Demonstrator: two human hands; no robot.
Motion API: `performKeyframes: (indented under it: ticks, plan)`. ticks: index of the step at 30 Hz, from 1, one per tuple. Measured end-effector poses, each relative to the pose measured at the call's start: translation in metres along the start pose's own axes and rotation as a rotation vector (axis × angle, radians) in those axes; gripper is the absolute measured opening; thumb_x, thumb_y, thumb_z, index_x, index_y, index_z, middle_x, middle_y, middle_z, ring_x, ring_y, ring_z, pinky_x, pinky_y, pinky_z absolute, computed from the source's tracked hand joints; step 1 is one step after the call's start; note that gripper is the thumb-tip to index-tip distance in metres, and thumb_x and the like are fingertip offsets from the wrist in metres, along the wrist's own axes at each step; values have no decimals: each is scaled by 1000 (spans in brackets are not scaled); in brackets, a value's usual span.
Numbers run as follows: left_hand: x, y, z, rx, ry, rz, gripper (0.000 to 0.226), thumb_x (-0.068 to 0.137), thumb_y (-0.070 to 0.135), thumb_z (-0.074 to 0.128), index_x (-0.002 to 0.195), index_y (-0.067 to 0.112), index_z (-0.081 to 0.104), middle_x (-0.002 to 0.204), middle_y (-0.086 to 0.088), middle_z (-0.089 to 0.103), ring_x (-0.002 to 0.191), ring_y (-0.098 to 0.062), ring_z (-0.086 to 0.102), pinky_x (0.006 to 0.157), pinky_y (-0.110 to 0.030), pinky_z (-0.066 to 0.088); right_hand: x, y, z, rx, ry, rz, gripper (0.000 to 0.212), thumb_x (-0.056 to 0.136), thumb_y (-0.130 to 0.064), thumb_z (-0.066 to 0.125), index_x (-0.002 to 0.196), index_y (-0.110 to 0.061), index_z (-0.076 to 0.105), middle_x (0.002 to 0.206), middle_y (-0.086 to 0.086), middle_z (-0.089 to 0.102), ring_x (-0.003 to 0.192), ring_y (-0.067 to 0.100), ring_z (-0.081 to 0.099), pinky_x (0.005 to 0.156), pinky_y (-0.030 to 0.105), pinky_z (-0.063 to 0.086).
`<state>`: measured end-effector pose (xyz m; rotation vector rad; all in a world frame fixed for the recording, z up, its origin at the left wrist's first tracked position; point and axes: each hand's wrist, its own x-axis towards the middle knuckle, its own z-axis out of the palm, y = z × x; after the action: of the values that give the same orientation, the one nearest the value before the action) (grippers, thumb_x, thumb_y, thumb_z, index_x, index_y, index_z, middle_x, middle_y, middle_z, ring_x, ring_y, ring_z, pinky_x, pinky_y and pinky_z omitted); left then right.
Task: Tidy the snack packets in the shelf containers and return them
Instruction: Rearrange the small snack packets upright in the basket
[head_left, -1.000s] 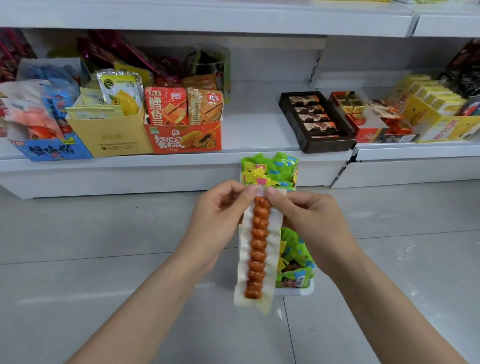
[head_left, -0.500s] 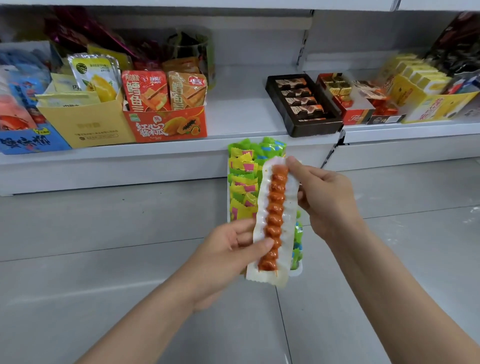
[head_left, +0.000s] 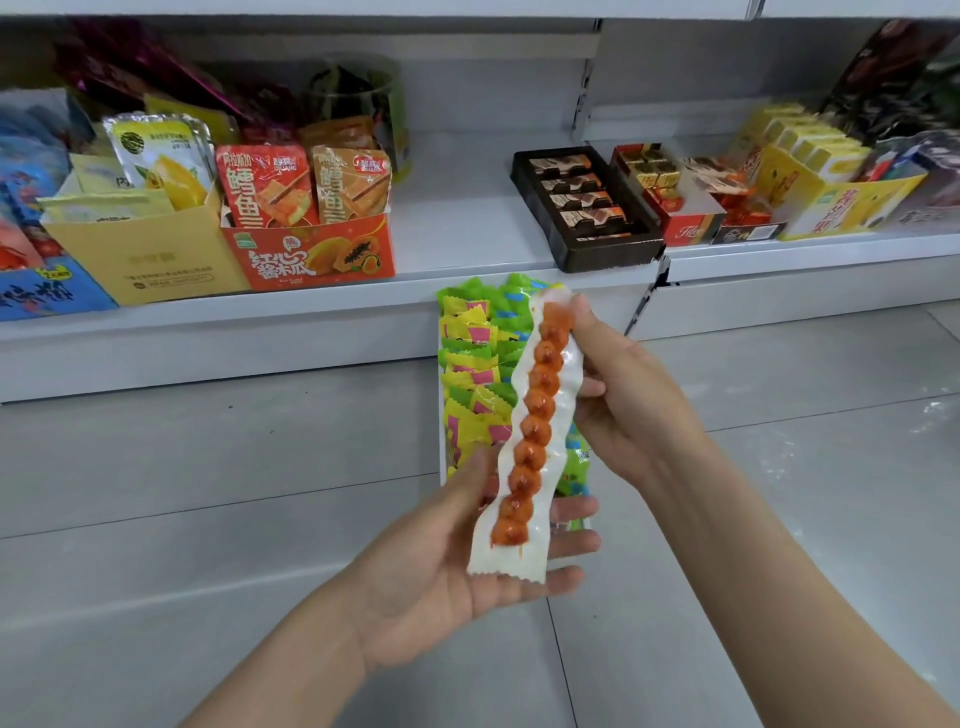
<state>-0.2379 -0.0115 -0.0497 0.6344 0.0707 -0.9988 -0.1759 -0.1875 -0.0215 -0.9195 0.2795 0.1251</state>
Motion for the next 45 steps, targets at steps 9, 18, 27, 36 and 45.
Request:
performKeyframes:
  ticks: [9, 18, 27, 36, 45]
  plan:
    - [1, -4, -5, 452, 418, 359, 24, 69, 17, 75, 88, 4, 67, 88, -14, 74, 72, -20, 70, 65, -32, 61, -2, -11, -4, -141, -32, 168, 63, 99, -49, 42, 124, 5, 63, 113, 32, 62, 102, 29, 61, 90, 37, 55]
    - [-2, 4, -35, 783, 611, 502, 12, 67, 27, 79, 71, 20, 69, 80, -7, 77, 67, -17, 73, 60, -22, 56, -6, -28, -8, -930, 103, -322, 6, 81, -20, 80, 83, -16, 76, 75, 4, 77, 74, 19, 75, 74, 33, 63]
    - [1, 18, -49, 1012, 561, 545, 14, 68, 32, 79, 72, 27, 67, 75, 2, 75, 71, -7, 69, 69, -22, 55, -21, -34, 0, -983, -30, -480, 19, 65, -29, 79, 79, -19, 72, 74, 2, 76, 65, 17, 74, 67, 28, 62]
    - [-9, 5, -46, 1105, 591, 522, 20, 69, 17, 88, 69, 17, 68, 71, -3, 73, 63, -10, 67, 62, -19, 49, -56, -29, -6, -985, -82, -575, 10, 67, -24, 79, 72, -20, 70, 69, -13, 74, 62, 5, 72, 60, 8, 50]
    - [-16, -13, -72, 1439, 529, 582, 32, 73, 4, 85, 92, 22, 68, 94, 12, 61, 80, -10, 65, 72, -26, 55, -66, -23, -18, -1050, -55, -553, 9, 67, -26, 78, 72, -21, 73, 70, -10, 75, 67, 6, 73, 65, 14, 55]
